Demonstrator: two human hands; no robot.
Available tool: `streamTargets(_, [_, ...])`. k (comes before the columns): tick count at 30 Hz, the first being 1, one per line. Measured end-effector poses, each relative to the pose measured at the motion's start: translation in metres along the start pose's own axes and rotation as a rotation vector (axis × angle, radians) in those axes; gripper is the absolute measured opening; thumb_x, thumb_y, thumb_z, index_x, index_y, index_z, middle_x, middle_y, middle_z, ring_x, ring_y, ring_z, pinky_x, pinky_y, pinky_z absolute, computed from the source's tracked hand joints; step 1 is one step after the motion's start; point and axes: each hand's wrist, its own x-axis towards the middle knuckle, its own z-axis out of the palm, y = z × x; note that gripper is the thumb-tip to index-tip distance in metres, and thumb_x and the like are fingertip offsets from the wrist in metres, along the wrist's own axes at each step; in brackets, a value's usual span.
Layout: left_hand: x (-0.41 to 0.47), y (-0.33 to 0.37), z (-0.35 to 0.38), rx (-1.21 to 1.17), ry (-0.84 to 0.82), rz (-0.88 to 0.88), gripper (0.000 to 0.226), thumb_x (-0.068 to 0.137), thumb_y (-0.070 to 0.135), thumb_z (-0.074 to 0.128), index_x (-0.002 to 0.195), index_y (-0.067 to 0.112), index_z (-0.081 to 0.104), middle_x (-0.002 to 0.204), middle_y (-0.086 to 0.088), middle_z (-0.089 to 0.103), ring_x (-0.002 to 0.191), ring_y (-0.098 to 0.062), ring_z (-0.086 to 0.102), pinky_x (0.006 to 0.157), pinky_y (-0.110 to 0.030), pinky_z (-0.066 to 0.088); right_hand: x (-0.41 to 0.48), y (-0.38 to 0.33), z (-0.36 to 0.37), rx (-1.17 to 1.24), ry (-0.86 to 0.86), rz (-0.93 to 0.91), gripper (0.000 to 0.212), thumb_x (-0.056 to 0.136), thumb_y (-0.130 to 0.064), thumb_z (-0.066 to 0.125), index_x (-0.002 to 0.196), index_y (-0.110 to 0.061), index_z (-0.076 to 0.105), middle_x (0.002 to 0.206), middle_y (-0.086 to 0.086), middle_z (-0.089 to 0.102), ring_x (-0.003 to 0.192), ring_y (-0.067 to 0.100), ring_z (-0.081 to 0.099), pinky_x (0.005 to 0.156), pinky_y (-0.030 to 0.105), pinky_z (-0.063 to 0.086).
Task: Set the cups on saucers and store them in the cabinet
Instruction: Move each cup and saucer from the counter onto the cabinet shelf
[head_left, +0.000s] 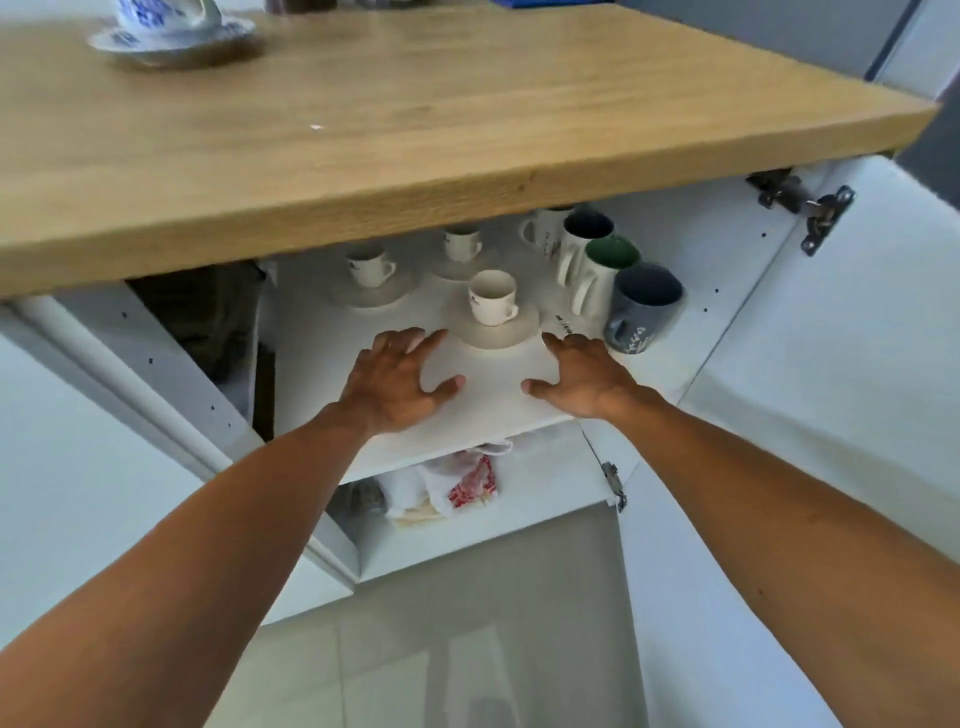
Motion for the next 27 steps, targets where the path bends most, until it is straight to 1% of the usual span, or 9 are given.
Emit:
streamTargets(2, [-0.018, 0.008, -0.016, -0.016, -0.014, 0.006, 0.083, 0.081, 0.079, 0.026, 0.151, 0.037, 0.016, 0.161, 0.002, 0.017, 0.146, -0.028, 0.015, 0.114, -0.051, 0.023, -0.026, -0.003, -0.009, -0.015, -0.032, 0.009, 0.089, 0.089, -0.067, 0.051, 0.158, -0.026, 0.012, 0.164, 0.007, 0.015, 0.151, 0.030, 0.011, 0.116, 0.051, 0.028])
streamTargets(5, [-0.050, 0.019, -0.044, -0.024, -0.047, 0.004, 0.082, 0.082, 0.079, 0.024, 0.152, 0.039, 0.012, 0.163, 0.004, 0.008, 0.149, -0.025, 0.005, 0.117, -0.050, 0.014, -0.065, -0.011, -0.023, -0.009, -0.064, 0.020, 0.089, 0.089, -0.071, 0.045, 0.158, -0.029, 0.007, 0.166, 0.006, 0.007, 0.152, 0.029, 0.002, 0.118, 0.053, 0.024])
streamTargets(10, [-0.105, 0.028, -0.084, -0.032, -0.150, 0.014, 0.081, 0.083, 0.080, 0.024, 0.152, 0.042, 0.006, 0.164, 0.005, -0.001, 0.150, -0.023, -0.006, 0.118, -0.052, 0.009, -0.130, -0.027, -0.046, 0.044, -0.088, 0.047, 0.089, 0.088, -0.077, 0.034, 0.158, -0.032, 0.004, 0.167, 0.003, 0.004, 0.153, 0.026, -0.004, 0.118, 0.053, 0.020])
streamTargets(16, [-0.177, 0.036, -0.131, -0.054, -0.245, 0.046, 0.090, 0.074, 0.086, 0.016, 0.152, 0.042, 0.008, 0.164, 0.005, 0.000, 0.150, -0.024, -0.006, 0.118, -0.053, 0.010, -0.202, -0.043, -0.082, 0.039, -0.148, 0.051, 0.090, 0.086, -0.081, 0.031, 0.158, -0.033, 0.003, 0.167, 0.002, 0.003, 0.153, 0.024, -0.006, 0.118, 0.050, 0.018])
streamTargets(21, [-0.225, 0.044, -0.180, -0.069, -0.244, 0.017, 0.091, 0.073, 0.087, 0.010, 0.152, 0.042, 0.007, 0.164, 0.005, 0.000, 0.151, -0.025, -0.006, 0.118, -0.053, 0.010, -0.248, -0.049, -0.128, -0.025, -0.188, 0.018, 0.092, 0.085, -0.082, 0.030, 0.158, -0.033, 0.002, 0.167, 0.002, 0.000, 0.153, 0.025, -0.009, 0.119, 0.051, 0.016])
streamTargets(22, [-0.232, 0.047, -0.192, -0.078, -0.236, -0.001, 0.089, 0.075, 0.085, 0.012, 0.152, 0.042, 0.007, 0.164, 0.004, 0.001, 0.151, -0.025, -0.006, 0.118, -0.052, 0.009, -0.255, -0.051, -0.139, -0.036, -0.191, 0.012, 0.093, 0.084, -0.083, 0.030, 0.158, -0.033, 0.002, 0.167, 0.002, 0.000, 0.153, 0.026, -0.009, 0.119, 0.051, 0.016])
streamTargets(25, [-0.252, 0.058, -0.225, -0.134, -0.188, -0.064, 0.079, 0.085, 0.078, 0.026, 0.152, 0.041, 0.009, 0.164, 0.004, 0.002, 0.151, -0.024, -0.008, 0.119, -0.052, 0.009, -0.275, -0.056, -0.163, -0.069, -0.187, -0.016, 0.094, 0.083, -0.084, 0.029, 0.158, -0.034, 0.001, 0.167, 0.002, -0.002, 0.153, 0.026, -0.010, 0.119, 0.051, 0.015])
streamTargets(27, [-0.263, 0.063, -0.243, -0.159, -0.161, -0.087, 0.078, 0.086, 0.077, 0.030, 0.152, 0.041, 0.010, 0.164, 0.004, 0.003, 0.150, -0.023, -0.008, 0.119, -0.052, 0.010, -0.286, -0.062, -0.177, -0.101, -0.187, -0.041, 0.095, 0.083, -0.084, 0.029, 0.158, -0.034, 0.000, 0.167, 0.003, -0.003, 0.153, 0.026, -0.010, 0.120, 0.050, 0.013])
